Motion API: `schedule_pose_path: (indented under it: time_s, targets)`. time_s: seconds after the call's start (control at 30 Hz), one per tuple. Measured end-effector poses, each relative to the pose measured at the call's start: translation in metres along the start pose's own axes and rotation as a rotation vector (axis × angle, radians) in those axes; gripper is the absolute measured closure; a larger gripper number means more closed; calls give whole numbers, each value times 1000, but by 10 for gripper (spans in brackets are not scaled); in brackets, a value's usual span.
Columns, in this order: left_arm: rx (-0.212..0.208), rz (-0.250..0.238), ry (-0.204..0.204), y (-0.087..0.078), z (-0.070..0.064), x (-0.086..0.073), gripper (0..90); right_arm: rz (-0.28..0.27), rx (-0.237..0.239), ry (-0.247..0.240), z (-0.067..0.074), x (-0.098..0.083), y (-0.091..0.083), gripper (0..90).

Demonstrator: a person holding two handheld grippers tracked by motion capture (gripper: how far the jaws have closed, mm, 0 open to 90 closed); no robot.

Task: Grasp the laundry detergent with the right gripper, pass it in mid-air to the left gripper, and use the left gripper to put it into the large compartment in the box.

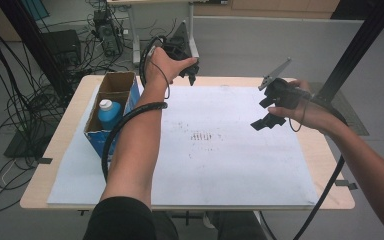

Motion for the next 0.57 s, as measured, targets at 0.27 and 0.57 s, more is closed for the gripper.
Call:
schedule_pose_path:
  time_s: [0.27, 0.57]
  targets:
    - [-5, -2, 2, -1, 0, -1, 124, 1, 1, 4, 0, -2, 1, 81]
    - [-14, -1, 13, -2, -3, -1, 124, -2, -2, 7, 1, -2, 1, 81]
Point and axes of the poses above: each handheld gripper's, and its own axes: y roughly forward along the jaws, x roughly out of its top, z roughly to its left, the point moved 3 cm from there along y, roughly forward along the jaws, and after that the axes turned 7 degrees about -y, right-handed, at the moved point
